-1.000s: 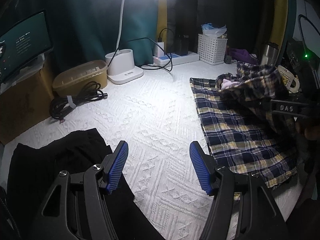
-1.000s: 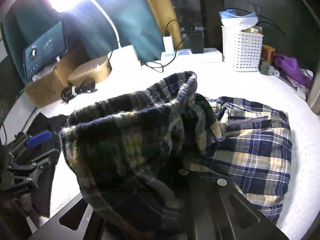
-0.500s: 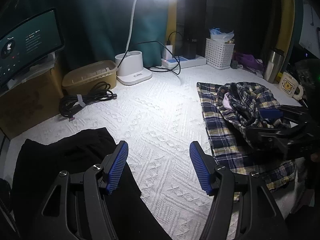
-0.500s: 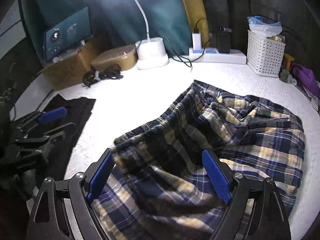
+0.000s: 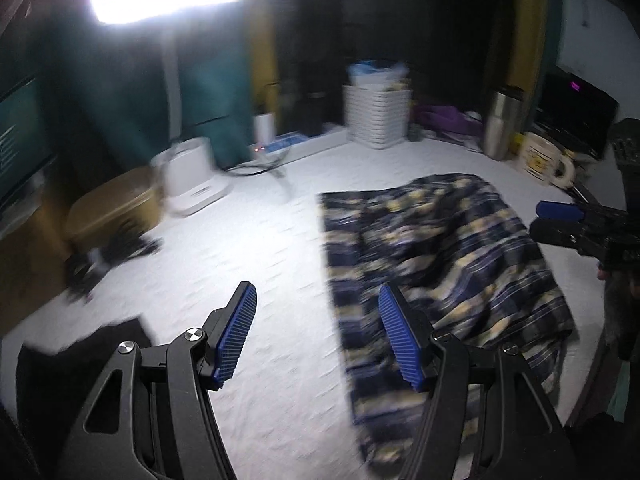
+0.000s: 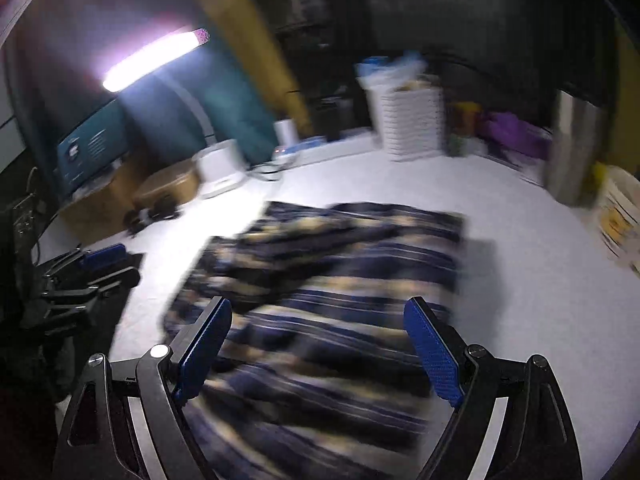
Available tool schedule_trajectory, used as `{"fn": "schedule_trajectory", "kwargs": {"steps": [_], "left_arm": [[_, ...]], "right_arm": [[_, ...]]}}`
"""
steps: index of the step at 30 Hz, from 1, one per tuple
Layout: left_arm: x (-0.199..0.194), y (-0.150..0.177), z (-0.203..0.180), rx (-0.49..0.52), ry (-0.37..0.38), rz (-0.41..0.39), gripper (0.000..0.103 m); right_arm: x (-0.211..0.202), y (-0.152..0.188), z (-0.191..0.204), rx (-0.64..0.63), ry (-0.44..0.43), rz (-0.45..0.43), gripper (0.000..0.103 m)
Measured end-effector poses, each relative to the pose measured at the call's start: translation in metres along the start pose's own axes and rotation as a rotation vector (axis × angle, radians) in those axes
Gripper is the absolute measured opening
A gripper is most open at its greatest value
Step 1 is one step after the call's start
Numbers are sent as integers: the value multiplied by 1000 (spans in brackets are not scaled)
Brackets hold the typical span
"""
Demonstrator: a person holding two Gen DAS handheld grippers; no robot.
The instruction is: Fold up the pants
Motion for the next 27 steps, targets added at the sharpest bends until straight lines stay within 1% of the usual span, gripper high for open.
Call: {"fn": "schedule_trajectory", "kwargs": {"steps": [4, 8, 9, 10, 12, 14, 16, 18, 19, 20, 21, 22, 23, 25, 27], "left_arm": [[25, -16, -17, 61, 34, 18, 64], [51, -26, -26, 138, 37, 42, 64], [57, -28, -27, 148, 36, 55, 64], [62, -28, -28, 152, 38, 64, 64], [69, -30, -29, 160, 57, 72, 64], [74, -31, -32, 173, 65, 74, 64], [77, -32, -34, 182, 76, 72, 64], [80, -32, -36, 189, 94, 71, 63], [82, -32, -37, 194, 99, 71, 61], [84, -32, -38, 199, 103, 68, 55], [86, -32, -39, 202, 111, 75, 40], [89, -31, -39, 202, 118, 88, 32], [92, -31, -39, 199, 119, 97, 30], [93, -32, -40, 205, 130, 101, 17], [91, -37, -40, 196, 137, 94, 13]], "right_arm": [[-5, 3, -39, 44, 34, -16, 89], [-3, 0, -58, 28, 37, -40, 88], [-1, -2, -62, 20, 39, -40, 83], [4, -5, -65, 10, 41, -36, 72], [14, -10, -68, -15, 35, -32, 63], [29, -17, -71, -44, 21, -21, 60], [39, -22, -72, -75, 17, -13, 53], [49, -29, -74, -107, 2, -11, 51], [54, -32, -76, -115, -6, -5, 46], [62, -34, -78, -121, -20, 9, 42], [67, -35, -79, -126, -38, 23, 37], [73, -35, -79, -133, -67, 40, 29], [76, -35, -78, -136, -81, 49, 24], [80, -37, -77, -144, -105, 60, 12], [78, -40, -75, -158, -106, 54, 10]]}}
Point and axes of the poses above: each gripper's, at about its wrist camera, not at the fingertips, and x roughly the way its jaws point, z to its left, y to its underside, the point moved 6 cm from there along x, roughly the way its jaws point, and after that the axes turned 1 degree about -z, right-handed, at the moved point
